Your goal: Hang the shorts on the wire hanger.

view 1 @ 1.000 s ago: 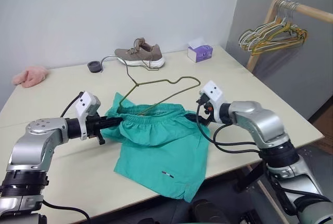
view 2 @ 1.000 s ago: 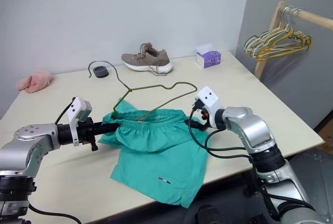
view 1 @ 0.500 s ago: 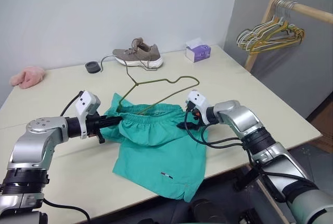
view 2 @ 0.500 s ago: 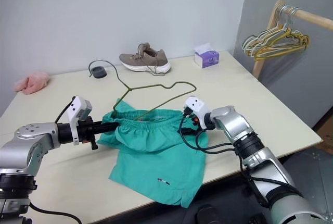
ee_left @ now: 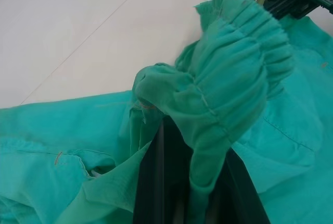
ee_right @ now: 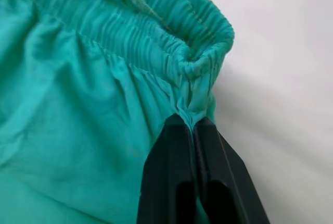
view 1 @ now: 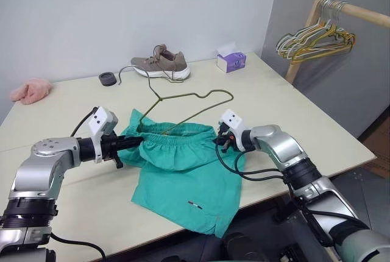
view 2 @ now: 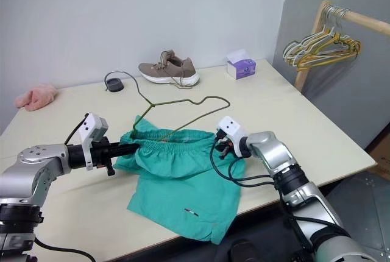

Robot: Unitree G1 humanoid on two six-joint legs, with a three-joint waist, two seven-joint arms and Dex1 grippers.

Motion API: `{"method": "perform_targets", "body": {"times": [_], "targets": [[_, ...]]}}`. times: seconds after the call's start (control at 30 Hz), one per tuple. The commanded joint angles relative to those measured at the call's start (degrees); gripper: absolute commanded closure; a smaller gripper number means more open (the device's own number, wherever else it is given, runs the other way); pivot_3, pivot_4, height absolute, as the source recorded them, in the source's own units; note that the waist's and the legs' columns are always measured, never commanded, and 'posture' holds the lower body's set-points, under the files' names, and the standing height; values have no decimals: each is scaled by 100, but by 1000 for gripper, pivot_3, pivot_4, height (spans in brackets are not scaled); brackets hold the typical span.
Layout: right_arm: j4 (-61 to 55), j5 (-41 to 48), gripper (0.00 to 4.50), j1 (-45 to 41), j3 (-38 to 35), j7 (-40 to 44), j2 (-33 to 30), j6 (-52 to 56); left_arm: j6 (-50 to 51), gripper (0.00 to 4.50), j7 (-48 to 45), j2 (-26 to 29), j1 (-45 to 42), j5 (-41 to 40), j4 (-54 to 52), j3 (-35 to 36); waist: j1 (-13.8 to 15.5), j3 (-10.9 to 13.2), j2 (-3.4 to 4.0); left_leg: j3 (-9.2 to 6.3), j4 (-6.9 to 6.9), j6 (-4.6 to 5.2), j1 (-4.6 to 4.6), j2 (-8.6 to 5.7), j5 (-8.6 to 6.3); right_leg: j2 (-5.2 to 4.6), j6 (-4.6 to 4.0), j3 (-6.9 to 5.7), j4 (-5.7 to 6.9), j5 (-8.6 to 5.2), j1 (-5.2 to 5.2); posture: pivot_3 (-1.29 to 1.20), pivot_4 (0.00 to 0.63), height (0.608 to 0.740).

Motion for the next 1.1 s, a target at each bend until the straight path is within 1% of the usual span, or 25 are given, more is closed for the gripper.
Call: {"method": "perform_targets", "body": {"times": [0.03,0.2,0.33,0.53,0.7,0.87,1.1], "targets": [[-605,31,4480,115,-405,-70,-304,39,-44,4500,-46,156,39,-81,-128,262,0,1,1,0,0,0,0,0,0,0,0,0,0,0,0,-270,0,740],[-1059,168,4480,383,-838,-96,-726,306,63,4500,-404,519,217,-177,-73,382,2,0,0,0,-1,0,-1,1,0,0,2,-2,0,-1,0,-276,0,740],[-1274,306,4480,526,-1052,-135,-934,472,-38,4500,-533,759,93,-122,228,391,1,2,3,1,-2,0,-1,1,0,0,11,-2,-2,-7,1,-277,0,740],[-1590,565,4480,660,-1295,-290,-1044,792,-323,4500,-743,1021,-100,75,586,280,4,3,4,1,-1,0,-1,1,0,0,11,-2,-3,-6,1,-280,0,740],[-1668,740,4480,681,-1576,-559,-1043,982,-585,4500,-1080,1265,-79,247,729,142,7,4,6,2,-2,0,-1,2,0,0,11,0,-3,-6,1,-282,0,740],[-1703,848,4480,672,-1664,-676,-1093,1051,-915,4500,-1246,1462,-120,479,896,-34,7,4,6,3,-2,1,-1,2,0,0,11,0,-3,-7,0,-285,0,740],[-1870,922,4480,732,-1656,-715,-1169,1111,-1220,4500,-1083,1443,-449,667,1322,-131,7,6,9,3,-2,1,-1,2,0,0,16,0,-3,-9,1,-288,0,740]]}}
